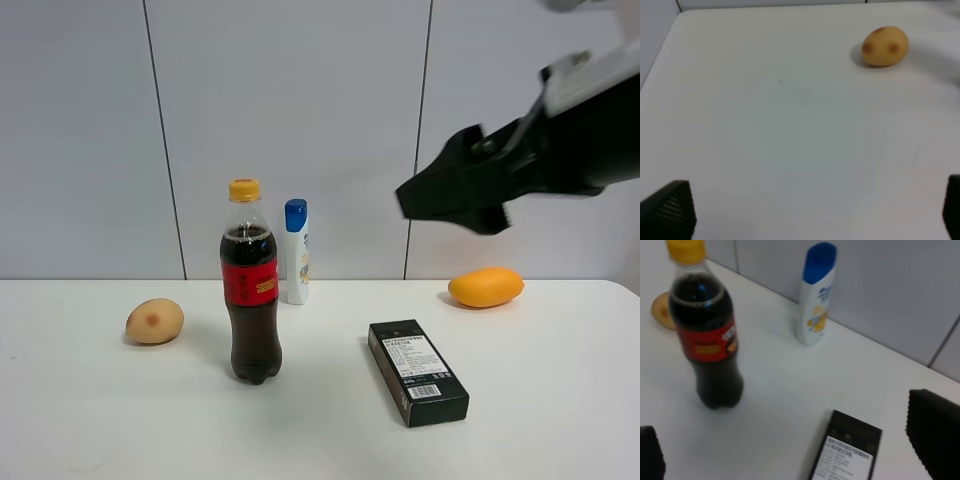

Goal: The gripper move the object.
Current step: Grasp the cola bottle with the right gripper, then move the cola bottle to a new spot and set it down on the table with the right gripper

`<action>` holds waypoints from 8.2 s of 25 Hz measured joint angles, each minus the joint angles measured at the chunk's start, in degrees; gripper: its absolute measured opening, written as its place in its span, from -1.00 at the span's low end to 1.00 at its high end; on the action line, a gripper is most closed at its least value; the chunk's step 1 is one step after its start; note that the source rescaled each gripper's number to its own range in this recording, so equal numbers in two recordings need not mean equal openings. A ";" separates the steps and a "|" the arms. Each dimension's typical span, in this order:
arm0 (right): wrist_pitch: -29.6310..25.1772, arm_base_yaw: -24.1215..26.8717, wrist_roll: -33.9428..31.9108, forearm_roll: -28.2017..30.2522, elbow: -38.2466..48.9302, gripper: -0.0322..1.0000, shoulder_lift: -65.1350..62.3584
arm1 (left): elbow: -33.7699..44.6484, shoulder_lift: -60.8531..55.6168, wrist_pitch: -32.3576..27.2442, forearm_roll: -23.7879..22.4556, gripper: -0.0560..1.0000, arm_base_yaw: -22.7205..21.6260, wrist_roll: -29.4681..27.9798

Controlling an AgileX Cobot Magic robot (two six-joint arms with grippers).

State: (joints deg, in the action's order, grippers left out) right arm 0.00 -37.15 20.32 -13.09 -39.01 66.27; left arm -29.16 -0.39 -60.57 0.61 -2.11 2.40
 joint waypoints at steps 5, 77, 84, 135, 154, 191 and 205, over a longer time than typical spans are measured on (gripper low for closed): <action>8.36 -3.12 -1.86 0.19 0.00 0.94 10.58 | 0.00 0.00 0.00 0.00 1.00 0.00 0.00; 35.26 -4.32 -26.47 22.77 -21.10 0.94 50.93 | 0.00 0.00 0.00 -0.16 1.00 0.00 -0.05; 37.31 -4.32 -26.89 22.72 -21.10 0.94 53.00 | 0.00 0.00 0.00 -0.16 1.00 0.00 -0.10; 6.26 -4.32 -29.03 25.67 -28.56 -0.94 37.24 | 0.00 0.00 0.00 -0.17 1.00 0.00 -0.22; -28.62 -4.32 -27.93 26.52 -23.18 -0.94 11.39 | 0.00 0.00 0.00 -0.17 1.00 0.00 -0.22; 33.34 26.39 -18.67 14.59 15.14 -0.94 14.08 | 0.00 0.00 0.00 -0.17 1.00 0.00 -0.22; 50.10 26.39 -10.32 10.32 15.02 -0.94 24.96 | 0.00 0.00 0.00 -0.17 1.00 0.00 -0.22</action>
State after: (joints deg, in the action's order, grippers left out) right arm 50.10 -10.76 9.99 -2.76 -23.99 91.23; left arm -29.16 -0.39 -60.57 0.44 -2.11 2.18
